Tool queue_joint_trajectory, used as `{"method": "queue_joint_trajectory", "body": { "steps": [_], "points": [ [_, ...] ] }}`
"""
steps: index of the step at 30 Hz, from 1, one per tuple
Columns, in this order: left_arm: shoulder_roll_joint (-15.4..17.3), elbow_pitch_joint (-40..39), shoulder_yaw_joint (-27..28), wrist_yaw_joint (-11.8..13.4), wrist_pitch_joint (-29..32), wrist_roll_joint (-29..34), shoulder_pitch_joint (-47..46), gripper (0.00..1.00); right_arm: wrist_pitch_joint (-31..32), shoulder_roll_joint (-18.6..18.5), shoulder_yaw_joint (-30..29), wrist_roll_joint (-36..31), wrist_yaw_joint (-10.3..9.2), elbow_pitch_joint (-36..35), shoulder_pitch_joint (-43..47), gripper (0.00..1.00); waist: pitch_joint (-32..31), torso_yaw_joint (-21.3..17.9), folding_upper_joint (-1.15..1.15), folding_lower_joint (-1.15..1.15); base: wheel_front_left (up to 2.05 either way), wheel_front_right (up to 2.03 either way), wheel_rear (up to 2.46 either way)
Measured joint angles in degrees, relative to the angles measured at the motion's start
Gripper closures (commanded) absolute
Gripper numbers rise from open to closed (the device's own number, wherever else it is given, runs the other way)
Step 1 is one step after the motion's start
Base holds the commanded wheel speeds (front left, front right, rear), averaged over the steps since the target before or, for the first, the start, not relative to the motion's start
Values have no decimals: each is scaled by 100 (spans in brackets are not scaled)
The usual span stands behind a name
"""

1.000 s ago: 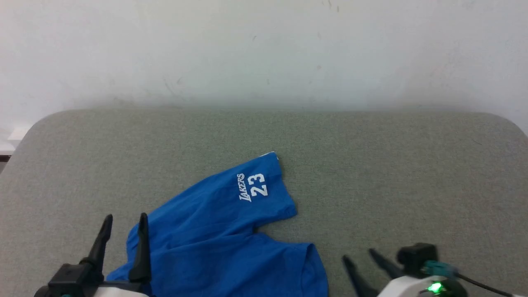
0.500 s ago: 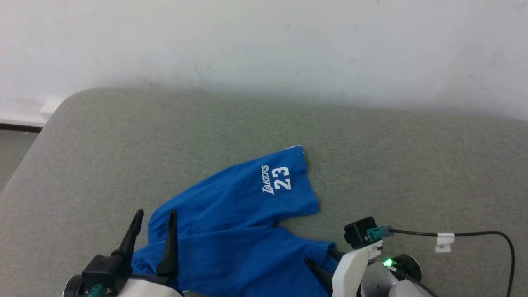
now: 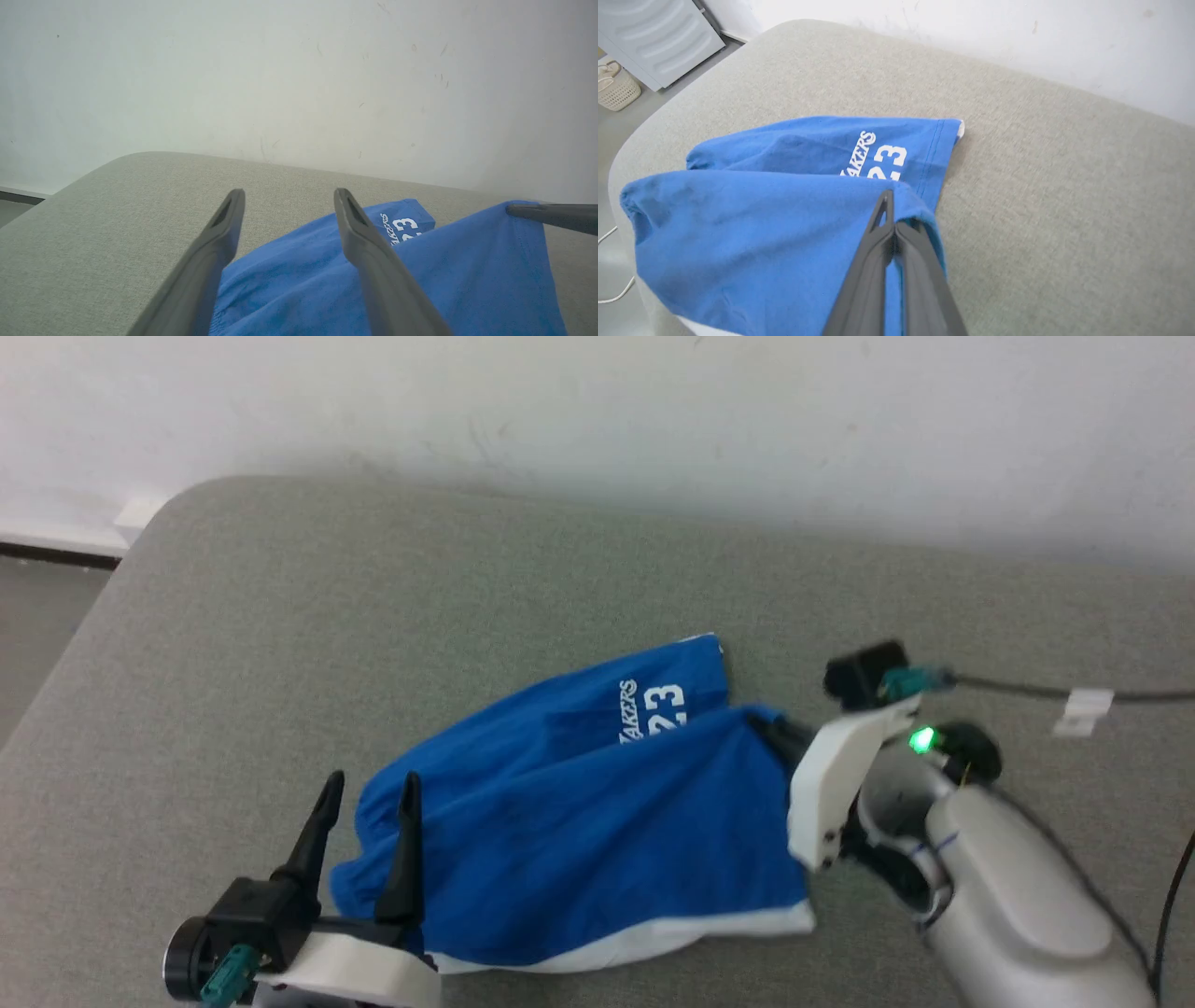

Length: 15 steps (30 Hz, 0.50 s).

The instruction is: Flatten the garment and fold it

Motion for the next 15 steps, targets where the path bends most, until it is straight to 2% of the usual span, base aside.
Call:
{"method": "queue_joint_trajectory", "body": {
  "steps": [9,10,11,12,15],
  "points": [
    [-376,157,4,-201,-1,255,-409,0,-158,-348,-667,-43,1,1158,-1165,100,568,159,0,1,0,0,0],
    [-404,185,19,-210,-1,289,-427,0,-286,-356,-731,-29,1,1285,-1208,90,623,183,0,1,0,0,0],
    [-428,209,32,-249,-1,320,-447,0,-396,-364,-760,-25,1,1419,-1241,53,673,207,0,1,0,0,0],
    [-447,237,52,-257,-1,342,-464,0,-504,-359,-762,4,1,1513,-1249,0,715,230,0,1,0,0,0],
    [-483,328,141,-299,-1,415,-474,0,-1054,-346,-668,87,1,1622,-1237,0,760,281,0,2,0,0,0]
  ]
}}
